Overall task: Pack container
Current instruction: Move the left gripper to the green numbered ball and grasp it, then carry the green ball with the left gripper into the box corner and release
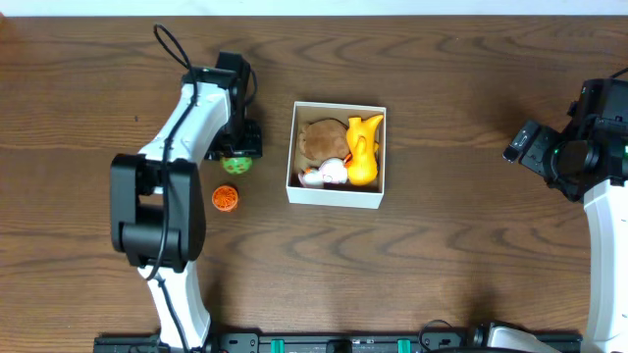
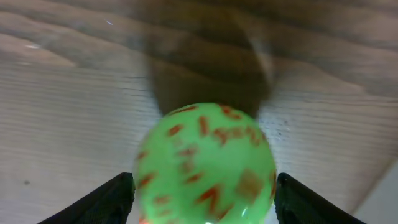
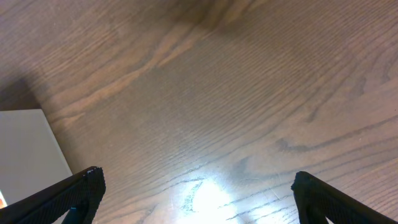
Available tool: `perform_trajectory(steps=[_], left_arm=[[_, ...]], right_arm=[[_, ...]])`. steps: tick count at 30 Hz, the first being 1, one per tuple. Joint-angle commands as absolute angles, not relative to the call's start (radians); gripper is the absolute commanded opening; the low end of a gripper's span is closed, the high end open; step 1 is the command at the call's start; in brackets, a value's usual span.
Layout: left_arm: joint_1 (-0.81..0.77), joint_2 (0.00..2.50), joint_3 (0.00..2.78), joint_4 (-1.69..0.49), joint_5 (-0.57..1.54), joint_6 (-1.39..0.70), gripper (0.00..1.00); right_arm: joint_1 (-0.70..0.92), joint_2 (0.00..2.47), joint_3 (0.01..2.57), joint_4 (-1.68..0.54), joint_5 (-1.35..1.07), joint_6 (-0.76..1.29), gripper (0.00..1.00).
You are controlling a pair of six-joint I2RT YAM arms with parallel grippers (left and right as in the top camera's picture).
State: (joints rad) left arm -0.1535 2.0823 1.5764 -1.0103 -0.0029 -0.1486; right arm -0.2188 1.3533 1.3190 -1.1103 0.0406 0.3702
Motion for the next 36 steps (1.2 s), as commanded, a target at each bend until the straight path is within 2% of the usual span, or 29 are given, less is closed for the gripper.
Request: perform_trajectory(steps=[1, 4, 17, 26, 31, 36], left_arm=[[-0.151, 2.111, 1.572, -1.016, 0.001, -0.131, 0.72], [-0.151, 2.111, 1.572, -1.021, 0.001, -0.131, 0.72], [-0.153, 2.025, 1.623, -1.137, 0.001, -0.131, 0.31], [-0.208, 1.727, 1.623, -1.135, 0.073, -0.132, 0.32], [-0.342, 1.601, 1.623, -1.069, 0.091, -0.138, 0.32], [-0.510, 1.599, 1.619, -0.946, 0.091, -0.227, 0.36]], right_arm=[[-0.229, 1.360, 1.324, -1.111, 0.045, 0.358, 0.99], [-0.229, 1.360, 1.324, -1.111, 0.045, 0.358, 0.99], [-0.229, 1.360, 1.324, -1.111, 0.044, 0.358, 0.99], [-0.229, 1.360, 1.324, -1.111, 0.044, 0.358, 0.99], [-0.229, 1.360, 1.324, -1.111, 0.044, 0.358, 0.99], [-0.229, 1.360, 1.324, -1.111, 0.044, 0.358, 0.99]])
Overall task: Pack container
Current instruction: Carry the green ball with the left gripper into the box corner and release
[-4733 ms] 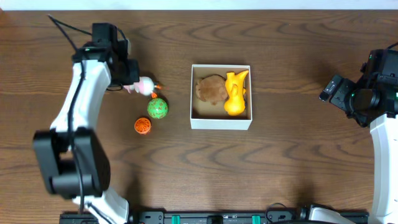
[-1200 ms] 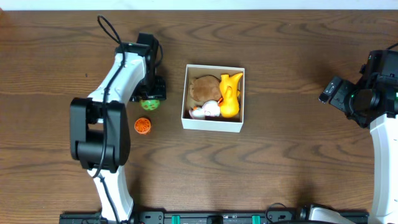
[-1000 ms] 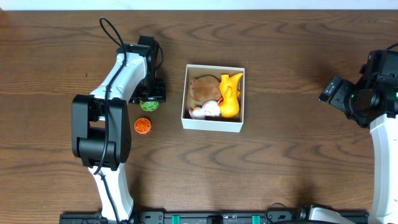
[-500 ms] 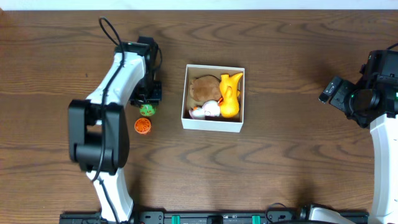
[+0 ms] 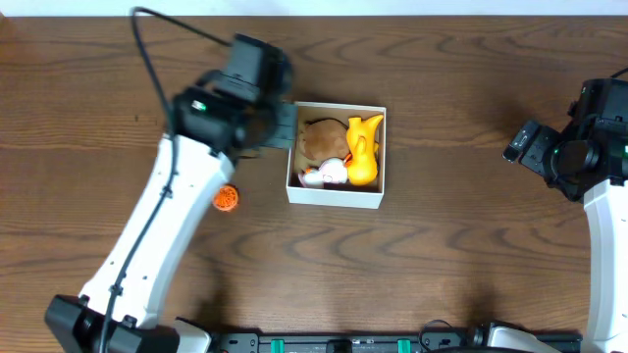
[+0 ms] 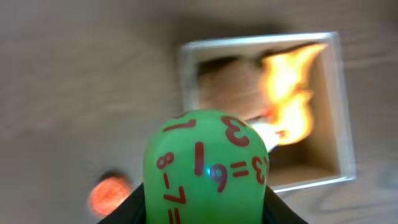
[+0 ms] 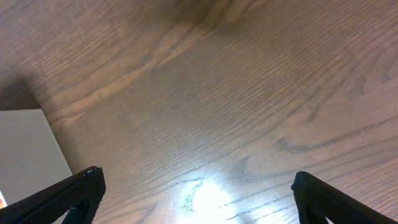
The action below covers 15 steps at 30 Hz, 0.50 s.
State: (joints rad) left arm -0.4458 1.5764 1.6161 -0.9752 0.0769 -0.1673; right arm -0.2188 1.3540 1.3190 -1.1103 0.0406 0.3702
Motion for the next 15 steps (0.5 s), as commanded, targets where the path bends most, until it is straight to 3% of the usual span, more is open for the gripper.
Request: perform_trajectory(steps=[1, 7, 15], left_arm=[[-0.545, 1.612, 1.616, -0.916, 0.091, -0.235, 0.36], [-0.673, 1.737, 1.613, -0.838, 0.089, -0.238, 0.37], [-0.707, 1.917, 1.613, -0.839, 0.090, -0.288, 0.41]], right_arm=[[-0.229, 1.360, 1.324, -1.111, 0.044, 0.358, 0.99], [-0.229, 1.360, 1.324, -1.111, 0.044, 0.358, 0.99], [-0.229, 1.360, 1.324, -1.111, 0.044, 0.358, 0.99]])
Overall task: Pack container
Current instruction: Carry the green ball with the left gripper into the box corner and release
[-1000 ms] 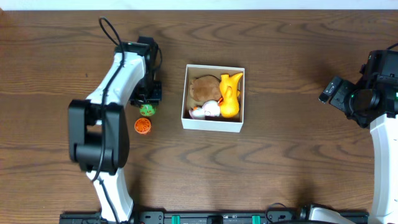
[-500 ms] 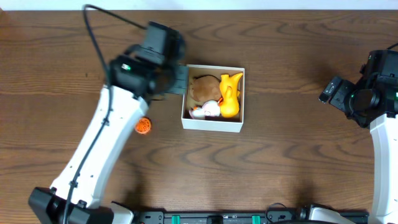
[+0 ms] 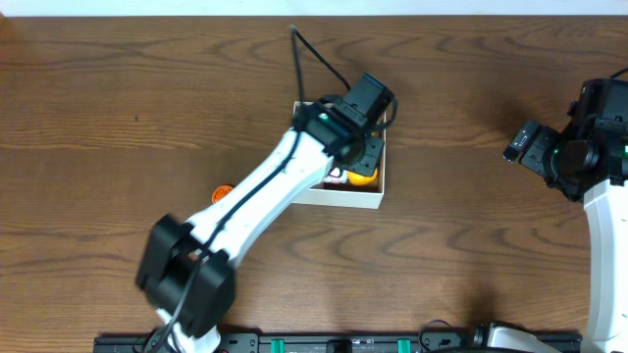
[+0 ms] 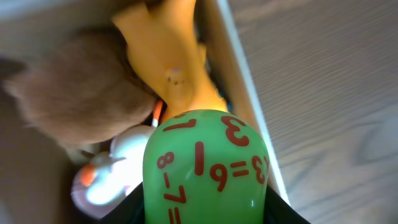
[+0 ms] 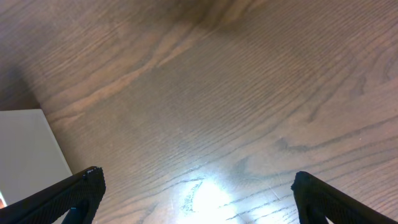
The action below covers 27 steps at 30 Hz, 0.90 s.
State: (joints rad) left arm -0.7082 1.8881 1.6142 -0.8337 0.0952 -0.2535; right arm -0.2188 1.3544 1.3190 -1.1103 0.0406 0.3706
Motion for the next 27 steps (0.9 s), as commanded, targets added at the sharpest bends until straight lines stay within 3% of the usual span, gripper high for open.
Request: perform_trajectory(steps=[1, 2, 8, 13, 20, 22, 24, 27], left_arm=[[-0.706, 1.931, 1.613, -0.840, 0.090, -0.292, 0.44], [-0.706, 1.945, 1.613, -0.843, 0.090, -0.295, 0.50], [-0.709, 1.973, 1.613, -0.849, 0.140, -0.317, 0.61], [-0.701, 1.927, 1.622, -0.850, 0.139, -0.316, 0.78], [-0.702, 1.851, 1.622, -0.850, 0.139, -0.316, 0.84], [-0.702, 1.834, 1.622, -0.850, 0.139, -0.316, 0.83], [-0.701, 1.824, 1.622, -0.850, 0.138, -0.316, 0.74], [-0.702, 1.824, 1.622, -0.855, 0.127, -0.316, 0.47]], right_arm=[[-0.229, 1.360, 1.324, -1.111, 0.044, 0.358, 0.99], [-0.229, 1.360, 1.324, -1.111, 0.044, 0.358, 0.99], [-0.229, 1.360, 1.324, -1.111, 0.044, 0.358, 0.99], [-0.229, 1.360, 1.324, -1.111, 0.044, 0.358, 0.99], [-0.229, 1.360, 1.324, -1.111, 0.044, 0.358, 0.99], [-0.229, 1.360, 1.324, -1.111, 0.044, 0.358, 0.99], [-0.229, 1.360, 1.324, -1.112, 0.044, 0.358, 0.99], [-0.229, 1.360, 1.324, -1.112, 0.044, 0.358, 0.99]])
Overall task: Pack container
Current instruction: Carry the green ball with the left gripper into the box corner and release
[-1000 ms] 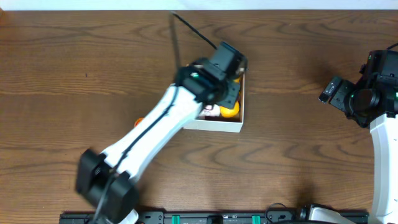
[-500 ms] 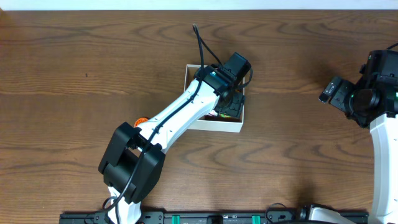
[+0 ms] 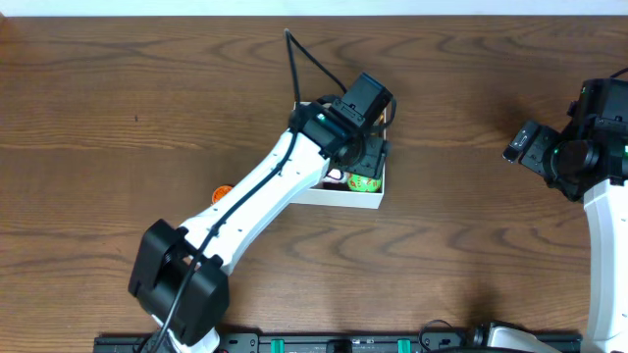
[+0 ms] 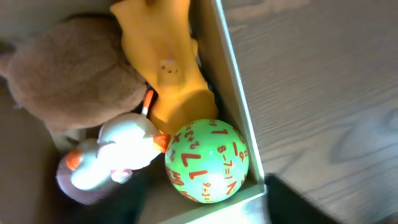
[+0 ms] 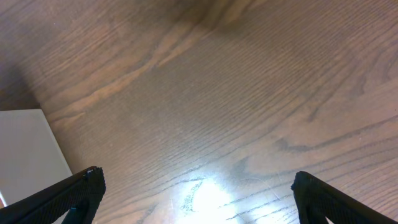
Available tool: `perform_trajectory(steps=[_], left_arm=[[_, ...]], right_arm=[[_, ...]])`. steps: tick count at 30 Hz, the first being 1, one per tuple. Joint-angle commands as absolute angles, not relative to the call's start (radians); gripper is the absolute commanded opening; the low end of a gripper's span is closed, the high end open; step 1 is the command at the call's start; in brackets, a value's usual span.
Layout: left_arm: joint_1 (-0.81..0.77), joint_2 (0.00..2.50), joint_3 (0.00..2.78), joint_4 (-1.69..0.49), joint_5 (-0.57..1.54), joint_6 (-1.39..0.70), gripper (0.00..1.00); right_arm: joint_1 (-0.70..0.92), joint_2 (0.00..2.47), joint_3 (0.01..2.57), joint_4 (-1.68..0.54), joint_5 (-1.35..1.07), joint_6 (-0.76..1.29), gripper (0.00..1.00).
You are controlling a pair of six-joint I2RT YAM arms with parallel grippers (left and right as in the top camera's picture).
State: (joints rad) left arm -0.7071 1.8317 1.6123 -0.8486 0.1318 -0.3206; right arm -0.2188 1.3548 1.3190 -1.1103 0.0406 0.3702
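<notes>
The white box [image 3: 378, 199] holds a brown plush [image 4: 74, 81], a yellow toy [image 4: 171, 74], a white toy with orange marks [image 4: 118, 146] and a green ball with red numbers [image 4: 206, 160]. The ball lies free in the box's front right corner [image 3: 365, 182]. My left gripper [image 4: 205, 214] hangs open just above it, one finger on each side. My right gripper [image 5: 199, 205] stands open over bare table at the far right [image 3: 522, 147].
A small orange ball [image 3: 221, 192] lies on the table left of the box, partly under my left arm. In the right wrist view a corner of the white box [image 5: 28, 149] shows at the left edge. Dark wood table all round.
My left gripper has opened and let go of the green ball, which now rests in the box's front right corner beside the yellow toy. The right arm has not moved.
My left gripper stood round the green ball on the table left of the box. Then it held the ball raised beside the box, then over the toys inside. Now the ball lies in the box and the gripper is open.
</notes>
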Motion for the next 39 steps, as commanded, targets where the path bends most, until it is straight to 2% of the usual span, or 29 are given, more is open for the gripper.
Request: perform_trajectory(steps=[1, 3, 4, 8, 27, 29, 39], left_arm=[[-0.702, 1.826, 1.621, -0.862, 0.115, -0.316, 0.39], [-0.702, 1.834, 1.621, -0.876, 0.112, -0.317, 0.26], [-0.702, 1.839, 1.620, -0.884, 0.112, -0.317, 0.23], [-0.702, 1.868, 1.600, -0.896, 0.112, -0.321, 0.19], [-0.765, 2.028, 1.568, -0.844, 0.128, -0.321, 0.19], [-0.765, 2.048, 1.568, -0.845, 0.127, -0.320, 0.15], [-0.762, 1.995, 1.572, -0.858, 0.119, -0.315, 0.15]], right_arm=[[-0.229, 1.360, 1.324, -1.112, 0.044, 0.358, 0.99], [-0.229, 1.360, 1.324, -1.112, 0.044, 0.358, 0.99], [-0.229, 1.360, 1.324, -1.111, 0.044, 0.358, 0.99], [-0.229, 1.360, 1.324, -1.111, 0.044, 0.358, 0.99], [-0.229, 1.360, 1.324, -1.111, 0.044, 0.358, 0.99], [-0.229, 1.360, 1.324, -1.111, 0.044, 0.358, 0.99], [-0.229, 1.360, 1.324, -1.111, 0.044, 0.358, 0.99]])
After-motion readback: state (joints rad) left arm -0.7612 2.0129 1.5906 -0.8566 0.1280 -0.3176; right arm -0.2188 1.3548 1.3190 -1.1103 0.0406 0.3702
